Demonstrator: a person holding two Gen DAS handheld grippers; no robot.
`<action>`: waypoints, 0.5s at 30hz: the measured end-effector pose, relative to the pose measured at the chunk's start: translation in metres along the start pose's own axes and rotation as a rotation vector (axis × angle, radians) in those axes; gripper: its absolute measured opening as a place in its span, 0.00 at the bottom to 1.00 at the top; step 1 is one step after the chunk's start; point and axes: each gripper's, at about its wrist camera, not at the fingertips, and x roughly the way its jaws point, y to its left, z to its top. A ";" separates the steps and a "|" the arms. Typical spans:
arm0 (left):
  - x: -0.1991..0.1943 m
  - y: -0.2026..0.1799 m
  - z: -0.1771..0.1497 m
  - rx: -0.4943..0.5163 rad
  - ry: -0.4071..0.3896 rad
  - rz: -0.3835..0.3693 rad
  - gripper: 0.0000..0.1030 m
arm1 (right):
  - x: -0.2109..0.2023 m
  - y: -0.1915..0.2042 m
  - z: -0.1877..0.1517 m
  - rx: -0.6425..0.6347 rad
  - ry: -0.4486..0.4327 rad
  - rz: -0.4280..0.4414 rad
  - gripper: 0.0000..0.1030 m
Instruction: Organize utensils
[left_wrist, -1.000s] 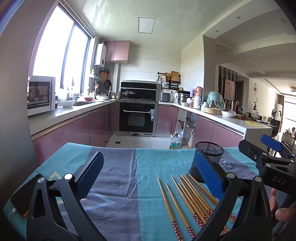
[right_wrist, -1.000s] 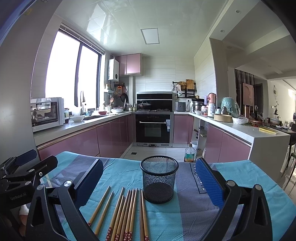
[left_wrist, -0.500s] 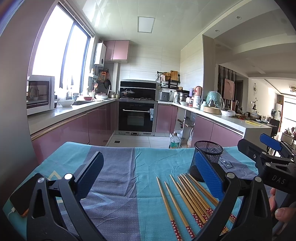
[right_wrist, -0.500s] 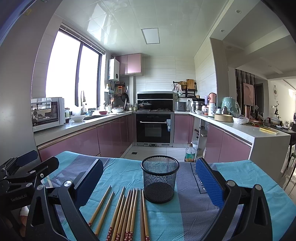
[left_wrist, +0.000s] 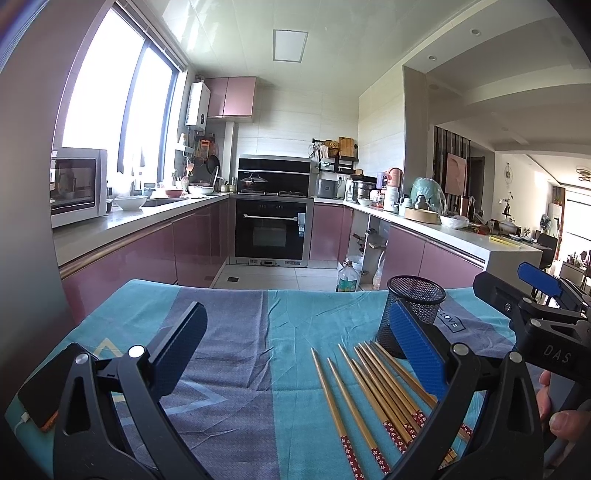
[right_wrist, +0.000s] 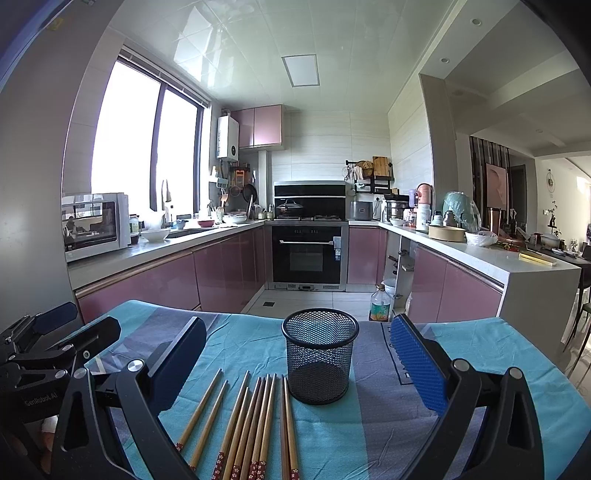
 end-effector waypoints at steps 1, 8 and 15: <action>0.000 0.000 0.000 0.000 0.000 -0.001 0.95 | 0.001 -0.001 0.000 0.000 0.001 0.000 0.94; 0.004 0.003 -0.004 0.001 0.015 -0.003 0.95 | 0.002 -0.001 0.001 0.000 0.004 0.001 0.94; 0.005 0.003 -0.005 0.002 0.026 -0.007 0.95 | 0.004 0.000 -0.001 -0.002 0.006 0.003 0.94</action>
